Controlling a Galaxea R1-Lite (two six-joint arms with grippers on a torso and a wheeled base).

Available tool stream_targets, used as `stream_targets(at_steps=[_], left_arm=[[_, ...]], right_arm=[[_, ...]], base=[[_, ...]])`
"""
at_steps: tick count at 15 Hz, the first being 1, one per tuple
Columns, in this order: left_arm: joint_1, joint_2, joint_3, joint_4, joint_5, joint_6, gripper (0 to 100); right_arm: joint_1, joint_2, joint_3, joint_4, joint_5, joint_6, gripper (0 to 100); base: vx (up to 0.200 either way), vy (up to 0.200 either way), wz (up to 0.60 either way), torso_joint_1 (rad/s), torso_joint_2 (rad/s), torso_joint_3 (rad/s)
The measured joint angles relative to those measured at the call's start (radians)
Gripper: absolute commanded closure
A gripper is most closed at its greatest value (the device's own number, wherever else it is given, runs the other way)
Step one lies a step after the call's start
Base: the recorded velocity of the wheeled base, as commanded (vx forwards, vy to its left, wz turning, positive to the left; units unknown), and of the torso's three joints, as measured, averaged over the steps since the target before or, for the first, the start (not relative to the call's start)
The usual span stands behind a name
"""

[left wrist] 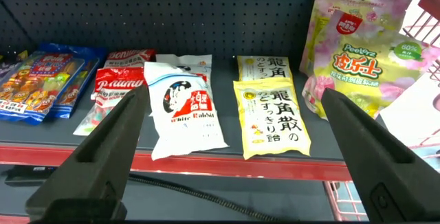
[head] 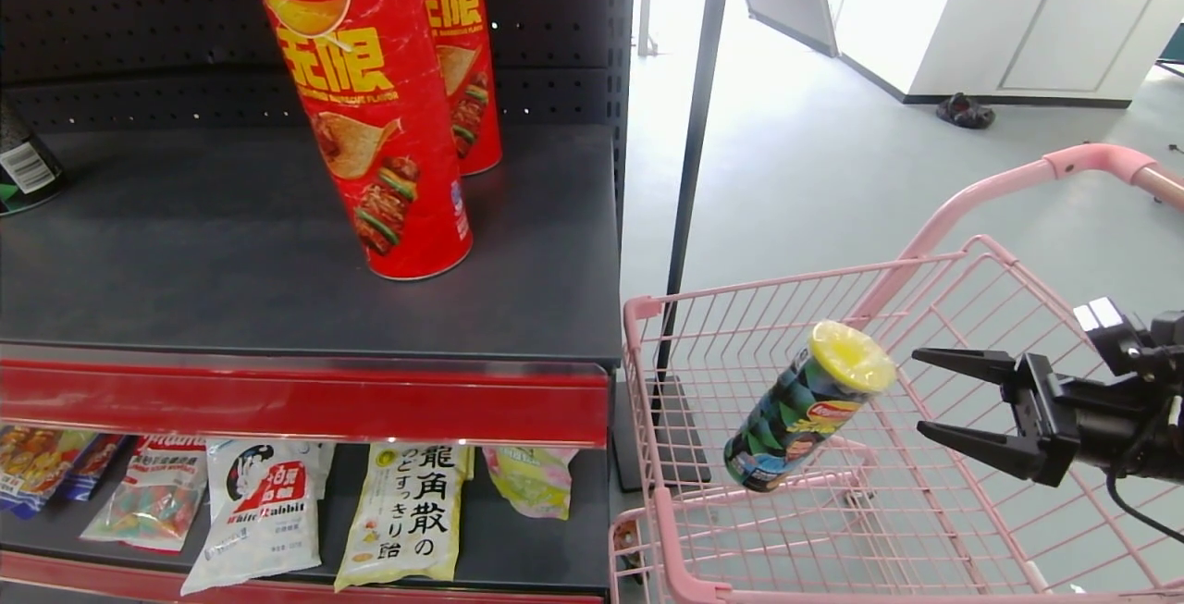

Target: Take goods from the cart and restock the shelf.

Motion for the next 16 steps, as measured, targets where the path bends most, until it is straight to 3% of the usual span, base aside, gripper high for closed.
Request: stream_targets(at_steps=[16], left_arm=[[0.0, 0.0, 0.0, 0.0, 0.0, 0.0, 0]], right_arm=[[0.249, 0.247, -0.192, -0.006, -0.01, 0.009, 0]], base=[[0.0, 0.0, 0.0, 0.0, 0.0, 0.0]])
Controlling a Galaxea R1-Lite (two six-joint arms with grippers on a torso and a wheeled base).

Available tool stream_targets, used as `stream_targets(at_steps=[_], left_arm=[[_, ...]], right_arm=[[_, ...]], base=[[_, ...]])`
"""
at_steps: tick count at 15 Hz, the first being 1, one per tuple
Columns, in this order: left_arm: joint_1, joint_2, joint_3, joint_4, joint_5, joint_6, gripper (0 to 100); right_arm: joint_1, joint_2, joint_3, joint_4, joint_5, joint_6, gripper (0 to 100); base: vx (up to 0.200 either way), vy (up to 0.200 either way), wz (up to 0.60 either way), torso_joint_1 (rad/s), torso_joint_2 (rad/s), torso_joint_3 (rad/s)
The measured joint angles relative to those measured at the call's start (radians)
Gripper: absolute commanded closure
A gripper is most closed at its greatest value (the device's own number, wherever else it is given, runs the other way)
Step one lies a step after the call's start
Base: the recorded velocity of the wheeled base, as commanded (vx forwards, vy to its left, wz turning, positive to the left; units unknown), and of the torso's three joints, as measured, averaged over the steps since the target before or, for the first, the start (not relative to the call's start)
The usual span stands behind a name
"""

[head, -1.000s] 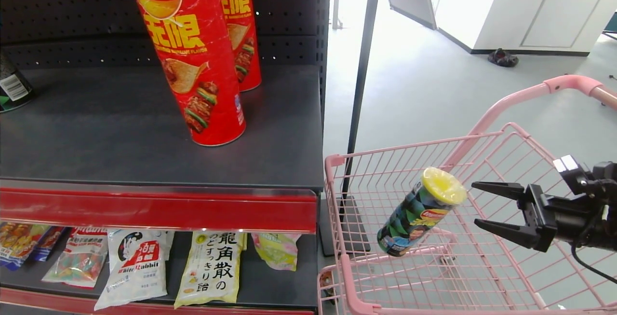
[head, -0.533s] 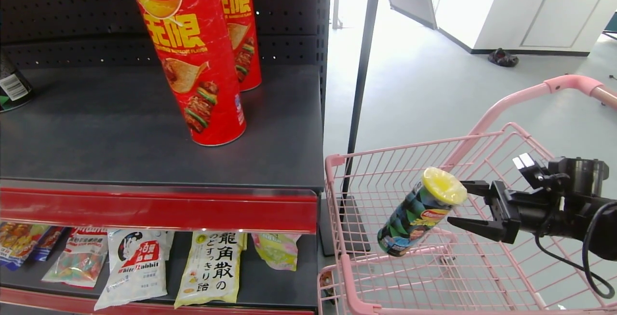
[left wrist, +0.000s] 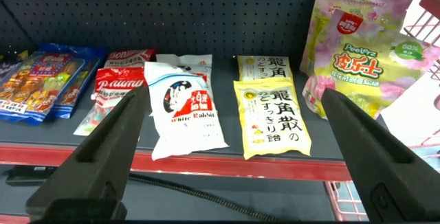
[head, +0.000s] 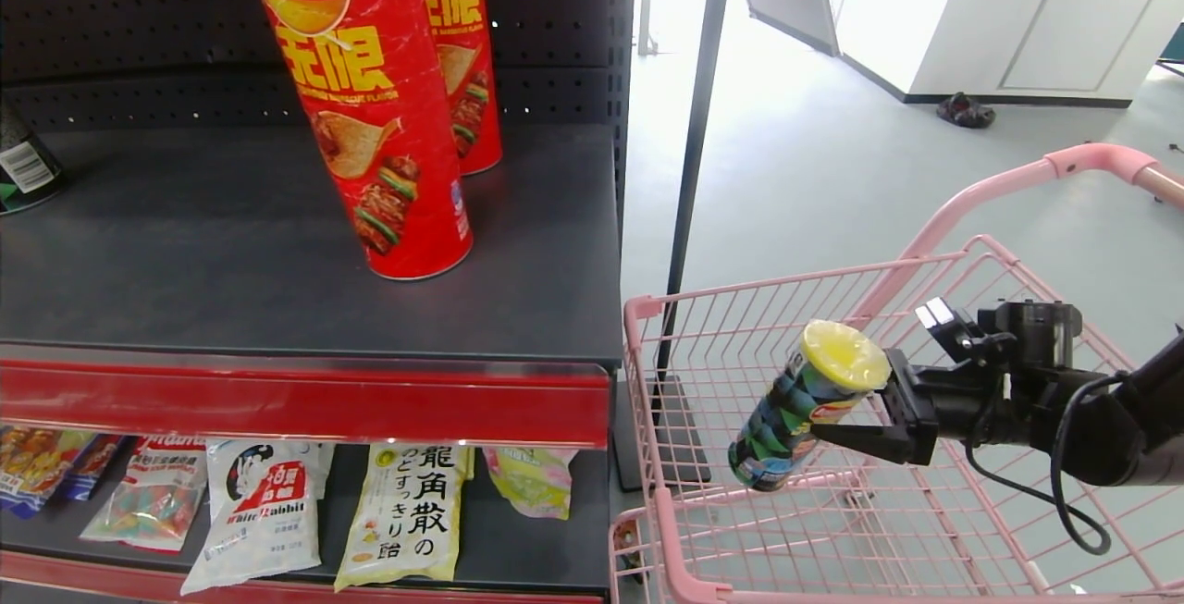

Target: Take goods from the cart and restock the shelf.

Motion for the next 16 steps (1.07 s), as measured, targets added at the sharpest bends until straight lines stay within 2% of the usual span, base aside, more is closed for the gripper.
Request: stream_targets(at_steps=[6, 7, 13, 16], left_arm=[[0.0, 0.0, 0.0, 0.0, 0.0, 0.0, 0], [0.0, 0.0, 0.0, 0.0, 0.0, 0.0, 0], [0.0, 0.0, 0.0, 0.0, 0.0, 0.0, 0], [0.0, 0.0, 0.0, 0.0, 0.0, 0.0, 0]], right_arm=[[0.11, 0.012, -0.002, -0.001, -0.002, -0.01, 0], [0.113, 0.014, -0.002, -0.005, -0.003, -0.01, 100], [0.103, -0.007, 0.008, -0.025, -0.016, -0.012, 100], [0.095, -0.09, 0.004, -0.023, -0.04, -0.008, 100]], base=[[0.0, 0.0, 0.0, 0.0, 0.0, 0.0], [0.0, 0.0, 0.0, 0.0, 0.0, 0.0], [0.0, 0.0, 0.0, 0.0, 0.0, 0.0], [0.0, 0.0, 0.0, 0.0, 0.0, 0.0]])
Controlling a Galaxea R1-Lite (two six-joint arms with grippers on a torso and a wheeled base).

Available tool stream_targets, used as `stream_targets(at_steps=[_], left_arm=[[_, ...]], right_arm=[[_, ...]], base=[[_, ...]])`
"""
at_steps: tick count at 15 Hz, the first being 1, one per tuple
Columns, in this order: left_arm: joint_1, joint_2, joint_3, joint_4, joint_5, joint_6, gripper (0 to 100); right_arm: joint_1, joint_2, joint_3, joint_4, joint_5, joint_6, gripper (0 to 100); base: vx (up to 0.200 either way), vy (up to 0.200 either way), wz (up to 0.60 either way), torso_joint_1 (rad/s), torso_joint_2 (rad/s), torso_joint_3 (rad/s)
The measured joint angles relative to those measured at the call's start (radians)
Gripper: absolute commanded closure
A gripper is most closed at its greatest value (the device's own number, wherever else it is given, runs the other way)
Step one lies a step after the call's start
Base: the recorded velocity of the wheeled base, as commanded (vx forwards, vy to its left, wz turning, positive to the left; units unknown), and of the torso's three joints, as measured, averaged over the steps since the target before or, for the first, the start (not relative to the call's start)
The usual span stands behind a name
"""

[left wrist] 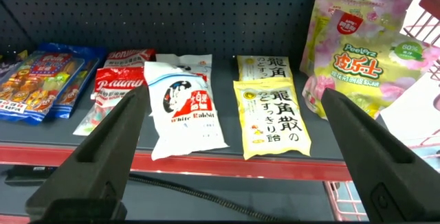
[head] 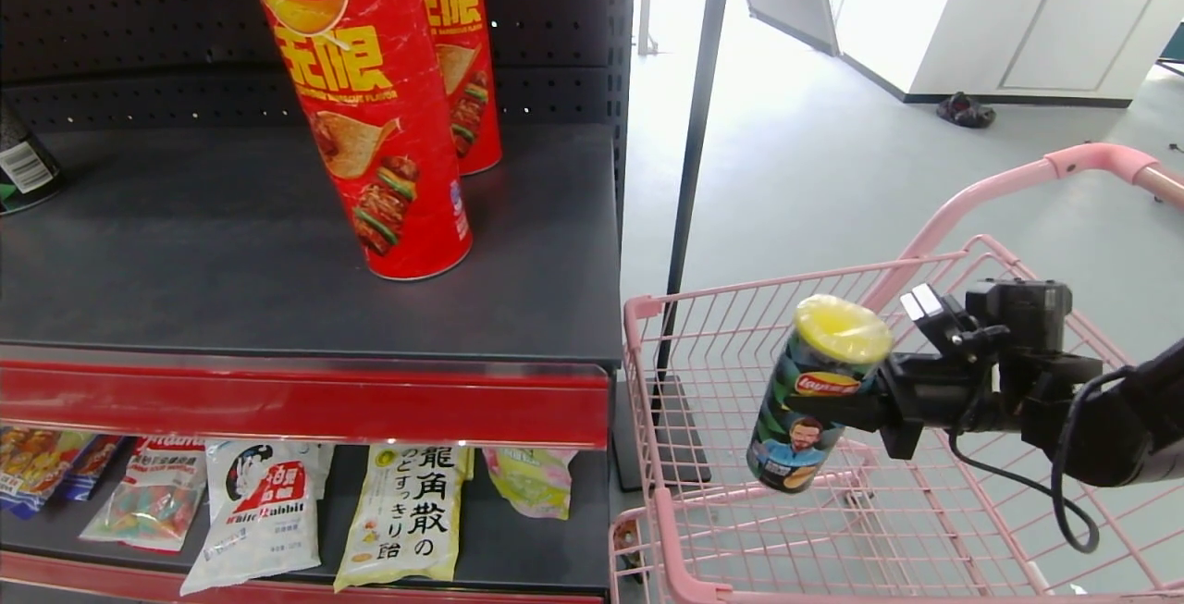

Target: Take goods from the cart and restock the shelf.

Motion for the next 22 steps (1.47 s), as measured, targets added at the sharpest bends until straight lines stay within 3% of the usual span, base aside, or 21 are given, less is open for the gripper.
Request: stream_targets(at_steps=[8, 15, 18, 22], left_arm=[[0.0, 0.0, 0.0, 0.0, 0.0, 0.0, 0], [0.0, 0.0, 0.0, 0.0, 0.0, 0.0, 0], [0.0, 0.0, 0.0, 0.0, 0.0, 0.0, 0], [0.0, 0.0, 0.0, 0.0, 0.0, 0.0, 0]], right_arm=[[-0.042, -0.503, 0.043, 0.045, -0.098, 0.217, 100], [-0.016, -0.977, 0.103, 0.493, -0.268, 0.348, 100], [0.037, -1.03, 0.114, 0.515, -0.278, 0.349, 100], [0.044, -0.983, 0.064, 0.517, -0.281, 0.319, 100]], base=[[0.0, 0.0, 0.0, 0.0, 0.0, 0.0], [0.0, 0.0, 0.0, 0.0, 0.0, 0.0], [0.0, 0.0, 0.0, 0.0, 0.0, 0.0], [0.0, 0.0, 0.0, 0.0, 0.0, 0.0]])
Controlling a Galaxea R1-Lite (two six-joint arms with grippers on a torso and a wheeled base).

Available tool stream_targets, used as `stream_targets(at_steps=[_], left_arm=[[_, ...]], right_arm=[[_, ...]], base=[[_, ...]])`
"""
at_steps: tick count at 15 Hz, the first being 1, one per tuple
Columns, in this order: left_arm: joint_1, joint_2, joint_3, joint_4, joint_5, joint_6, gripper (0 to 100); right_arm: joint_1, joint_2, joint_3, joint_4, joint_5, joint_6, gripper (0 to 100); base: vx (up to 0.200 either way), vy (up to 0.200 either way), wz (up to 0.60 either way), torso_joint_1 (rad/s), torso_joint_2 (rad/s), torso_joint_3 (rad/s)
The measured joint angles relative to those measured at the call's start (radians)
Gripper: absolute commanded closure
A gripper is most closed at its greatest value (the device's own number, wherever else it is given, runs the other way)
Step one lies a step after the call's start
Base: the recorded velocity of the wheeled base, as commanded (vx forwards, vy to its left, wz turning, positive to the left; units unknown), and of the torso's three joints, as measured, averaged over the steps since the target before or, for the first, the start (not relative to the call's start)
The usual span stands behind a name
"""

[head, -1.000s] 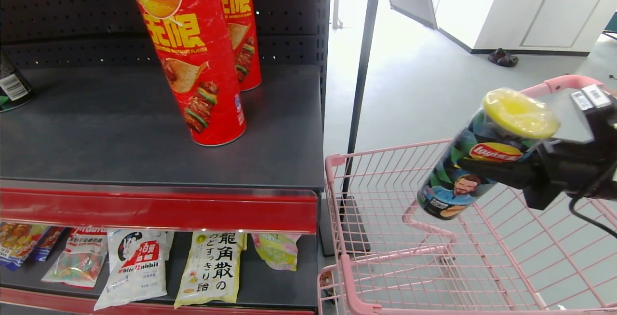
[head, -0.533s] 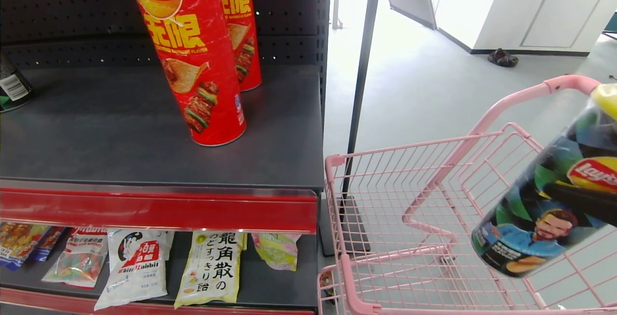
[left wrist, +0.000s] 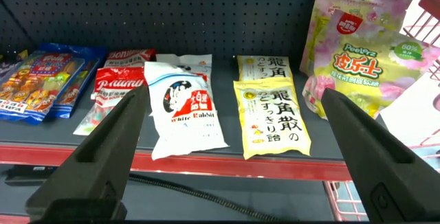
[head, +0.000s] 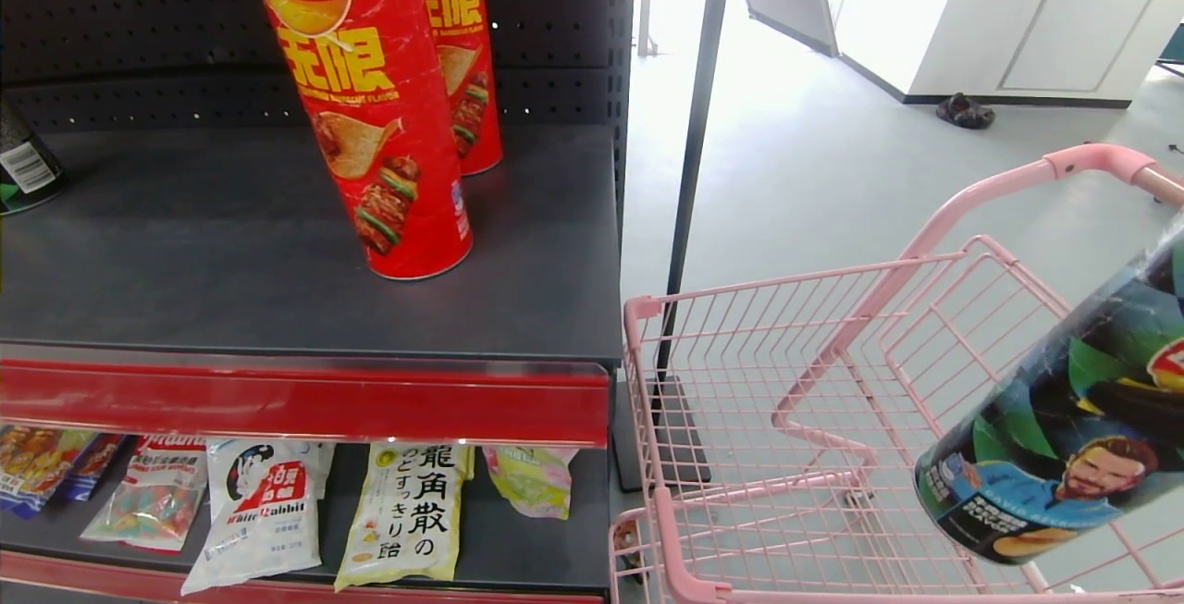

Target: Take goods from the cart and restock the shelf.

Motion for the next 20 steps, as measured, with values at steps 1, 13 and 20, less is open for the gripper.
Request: stream_targets(at_steps=[1, 13, 20], left_arm=[[0.0, 0.0, 0.0, 0.0, 0.0, 0.0, 0], [0.0, 0.0, 0.0, 0.0, 0.0, 0.0, 0], [0.0, 0.0, 0.0, -0.001, 0.0, 0.0, 0]], right_arm=[[0.0, 0.017, -0.033, -0.001, 0.0, -0.005, 100], [0.062, 0.086, -0.031, -0.01, -0.057, -0.036, 100], [0.064, 0.092, 0.043, -0.053, -0.057, -0.034, 100]], base=[[0.0, 0.0, 0.0, 0.0, 0.0, 0.0], [0.0, 0.0, 0.0, 0.0, 0.0, 0.0], [0.0, 0.0, 0.0, 0.14, -0.4, -0.257]])
